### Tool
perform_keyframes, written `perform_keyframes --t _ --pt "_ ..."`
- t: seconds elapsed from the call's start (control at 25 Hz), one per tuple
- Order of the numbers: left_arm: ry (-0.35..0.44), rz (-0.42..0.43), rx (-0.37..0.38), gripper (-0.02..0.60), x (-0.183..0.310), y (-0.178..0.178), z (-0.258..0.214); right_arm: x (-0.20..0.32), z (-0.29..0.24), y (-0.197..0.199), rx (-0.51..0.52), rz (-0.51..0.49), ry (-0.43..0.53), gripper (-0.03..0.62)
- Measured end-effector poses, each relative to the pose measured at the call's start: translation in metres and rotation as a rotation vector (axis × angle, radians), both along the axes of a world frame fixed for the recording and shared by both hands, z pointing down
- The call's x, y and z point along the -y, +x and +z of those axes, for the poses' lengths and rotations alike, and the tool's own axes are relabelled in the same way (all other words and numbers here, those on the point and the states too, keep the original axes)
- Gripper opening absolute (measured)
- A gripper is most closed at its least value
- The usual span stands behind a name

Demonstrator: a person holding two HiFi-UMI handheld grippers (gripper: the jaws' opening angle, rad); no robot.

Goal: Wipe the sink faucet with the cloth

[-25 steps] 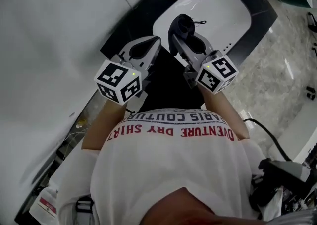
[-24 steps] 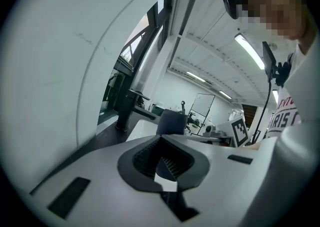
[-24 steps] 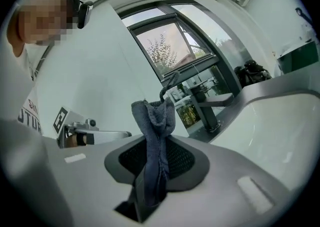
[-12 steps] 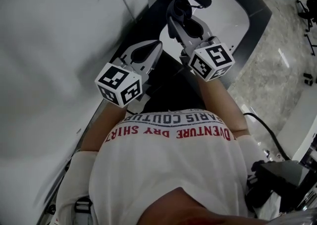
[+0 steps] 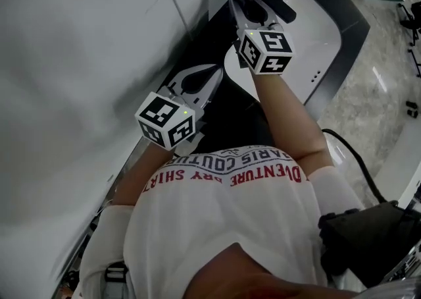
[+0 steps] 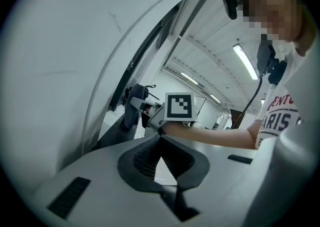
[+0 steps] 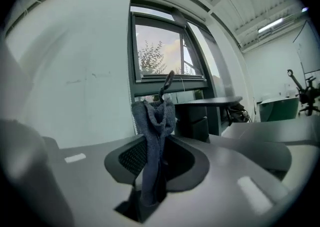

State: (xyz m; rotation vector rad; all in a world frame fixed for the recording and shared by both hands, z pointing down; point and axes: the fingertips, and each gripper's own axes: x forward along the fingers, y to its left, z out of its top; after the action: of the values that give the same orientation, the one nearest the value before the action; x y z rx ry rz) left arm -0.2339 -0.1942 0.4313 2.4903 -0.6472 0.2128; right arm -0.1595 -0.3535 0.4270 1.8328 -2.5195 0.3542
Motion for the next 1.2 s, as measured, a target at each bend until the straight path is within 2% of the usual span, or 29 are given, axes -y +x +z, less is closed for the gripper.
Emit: perform_keyframes --t 0.32,0.64,0.88,1.2 --pt "-0.019 0.003 -0.014 0.0 0.0 -0.001 0.007 0.011 0.01 0.011 -0.05 0.116 0.0 0.075" --pt "-0.017 0.011 -0.01 0.0 -0.005 0.002 0.008 0.004 0.012 0.019 -0.048 0.143 0.0 0.076" --pt "-0.012 0.014 -0.011 0.0 -0.01 0.005 0.006 -0.018 0.009 0.036 -0.063 0.166 0.005 0.076" --pt "-0.01 0.047 -0.015 0.0 -0.023 0.019 0.001 -0.069 0.012 0.083 -0.098 0.25 -0.002 0.075"
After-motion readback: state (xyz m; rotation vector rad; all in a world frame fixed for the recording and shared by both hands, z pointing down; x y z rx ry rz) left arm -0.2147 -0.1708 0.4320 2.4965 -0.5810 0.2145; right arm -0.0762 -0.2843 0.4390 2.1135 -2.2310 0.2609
